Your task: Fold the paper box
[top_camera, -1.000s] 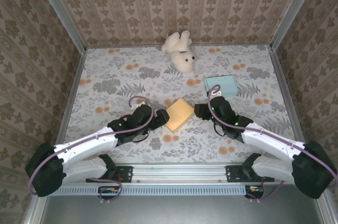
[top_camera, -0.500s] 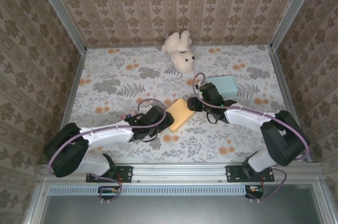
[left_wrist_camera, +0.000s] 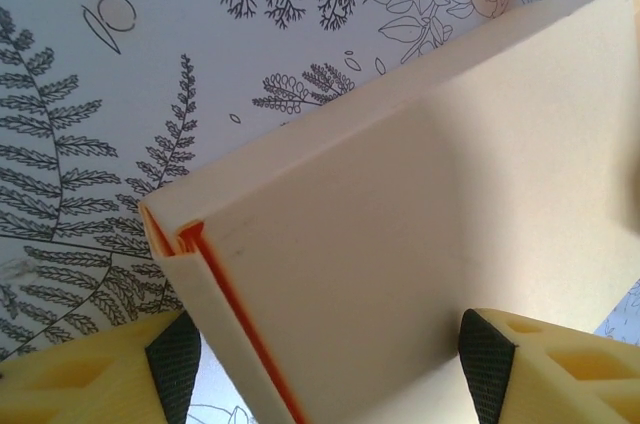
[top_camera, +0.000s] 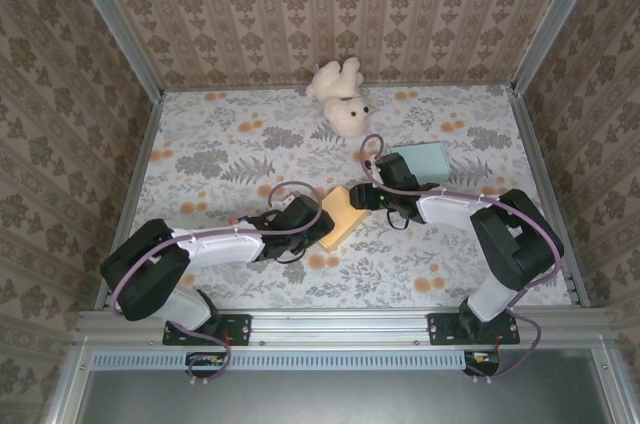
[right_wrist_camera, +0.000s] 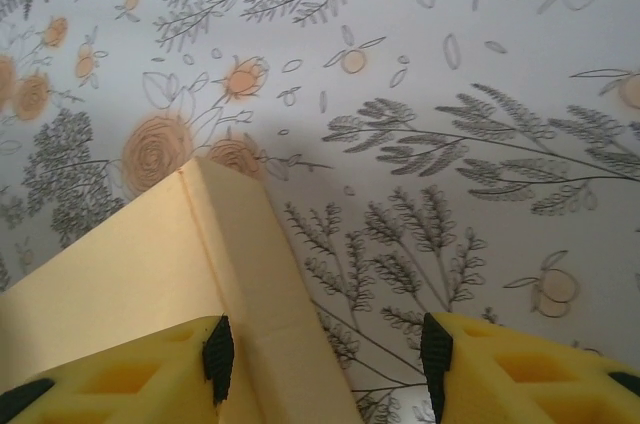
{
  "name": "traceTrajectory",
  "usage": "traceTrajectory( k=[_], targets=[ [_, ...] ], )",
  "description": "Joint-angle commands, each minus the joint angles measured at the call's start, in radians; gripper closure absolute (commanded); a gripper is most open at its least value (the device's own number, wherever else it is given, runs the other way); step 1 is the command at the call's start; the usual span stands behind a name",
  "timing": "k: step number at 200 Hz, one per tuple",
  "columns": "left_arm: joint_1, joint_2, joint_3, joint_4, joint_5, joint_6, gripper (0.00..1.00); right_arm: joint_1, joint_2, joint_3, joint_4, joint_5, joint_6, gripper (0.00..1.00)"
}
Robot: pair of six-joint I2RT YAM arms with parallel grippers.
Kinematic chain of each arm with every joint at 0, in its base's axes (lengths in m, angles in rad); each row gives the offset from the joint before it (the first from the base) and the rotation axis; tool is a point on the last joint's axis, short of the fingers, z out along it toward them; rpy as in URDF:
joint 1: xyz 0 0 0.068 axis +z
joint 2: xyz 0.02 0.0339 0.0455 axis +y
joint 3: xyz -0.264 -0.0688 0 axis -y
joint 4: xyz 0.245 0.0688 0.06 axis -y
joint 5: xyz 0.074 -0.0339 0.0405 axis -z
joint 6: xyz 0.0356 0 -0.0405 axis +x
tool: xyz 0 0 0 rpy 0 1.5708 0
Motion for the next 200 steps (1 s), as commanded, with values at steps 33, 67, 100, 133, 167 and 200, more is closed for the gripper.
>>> traceTrajectory(
  k=[33,67,100,133,167,200],
  targets=[
    [0.018,0.017,0.034,0.009,-0.008,0.009,0.3,-0.002,0.006,-0.017,0.062,-0.149,0.003,0.44],
    [0.032,0.031,0.044,0.015,0.001,0.026,0.31,-0.002,0.027,-0.03,0.075,-0.173,0.012,0.44],
    [0.039,0.055,0.073,0.014,0.015,0.059,0.31,-0.002,0.046,-0.035,0.065,-0.175,0.005,0.45],
    [0.053,0.068,0.119,0.023,0.041,0.132,0.32,0.003,0.006,-0.056,0.081,-0.198,0.026,0.53],
    [0.064,0.057,0.224,-0.041,0.037,0.262,0.31,0.026,-0.102,-0.084,0.094,-0.191,0.071,0.57],
    [0.074,0.082,0.332,-0.106,0.045,0.341,0.31,0.069,-0.197,-0.079,0.082,-0.142,0.113,0.56]
  ],
)
